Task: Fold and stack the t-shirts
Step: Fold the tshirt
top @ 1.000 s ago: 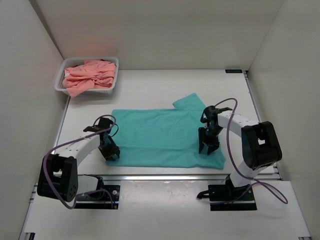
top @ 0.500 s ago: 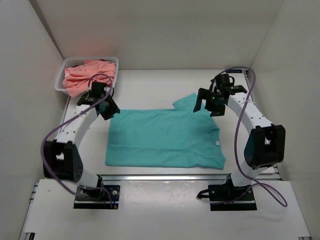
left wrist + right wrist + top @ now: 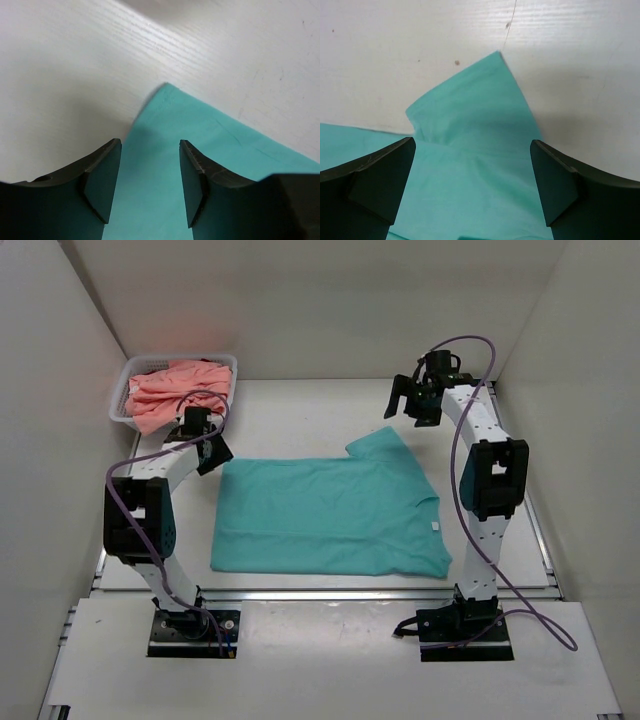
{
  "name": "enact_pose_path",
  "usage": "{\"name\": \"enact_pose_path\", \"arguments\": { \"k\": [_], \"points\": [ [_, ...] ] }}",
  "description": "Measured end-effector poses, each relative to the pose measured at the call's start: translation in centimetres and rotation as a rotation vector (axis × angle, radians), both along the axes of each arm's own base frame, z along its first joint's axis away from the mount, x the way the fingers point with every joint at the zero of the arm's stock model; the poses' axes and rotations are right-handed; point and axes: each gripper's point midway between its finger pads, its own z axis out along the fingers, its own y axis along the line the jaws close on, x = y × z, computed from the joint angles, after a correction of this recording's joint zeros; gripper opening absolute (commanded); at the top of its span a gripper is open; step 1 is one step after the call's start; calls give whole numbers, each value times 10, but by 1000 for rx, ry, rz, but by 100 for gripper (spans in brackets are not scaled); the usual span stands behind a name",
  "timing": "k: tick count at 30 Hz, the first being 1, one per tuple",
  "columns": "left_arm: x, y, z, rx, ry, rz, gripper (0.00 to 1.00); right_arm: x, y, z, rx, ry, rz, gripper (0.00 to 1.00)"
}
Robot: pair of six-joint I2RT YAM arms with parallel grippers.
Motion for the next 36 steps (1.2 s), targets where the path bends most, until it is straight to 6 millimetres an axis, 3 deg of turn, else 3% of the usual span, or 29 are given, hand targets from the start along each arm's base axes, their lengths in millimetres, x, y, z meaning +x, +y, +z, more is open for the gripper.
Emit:
{"name": "enact_pose_path", "arguments": {
  "k": [6, 13, 17, 23, 28, 33, 35, 36],
  "points": [
    [18, 4, -15, 30, 0, -12, 63, 24, -9, -7, -24, -11, -4, 97],
    [27, 4, -45, 27, 49, -6, 64, 22, -15, -29, -47, 41, -9, 97],
    [44, 1, -43, 27, 27, -12, 63, 22, -16, -34, -54, 52, -13, 97],
    [46, -6, -47, 30, 47, -21, 38, 23, -18, -38, -67, 57, -24, 97],
    [45, -12, -49, 23, 58, -30, 0, 30, -19, -48, -77, 65, -29, 94],
    [44, -16, -49, 6, 54, -40, 0, 36, -16, -76, -88, 112, -20, 90],
    [44, -17, -49, -3, 52, -42, 0, 32, -15, -88, -96, 143, -17, 82],
    [44, -18, -49, -8, 51, -44, 0, 31, -15, -93, -103, 155, -12, 72]
  ]
}}
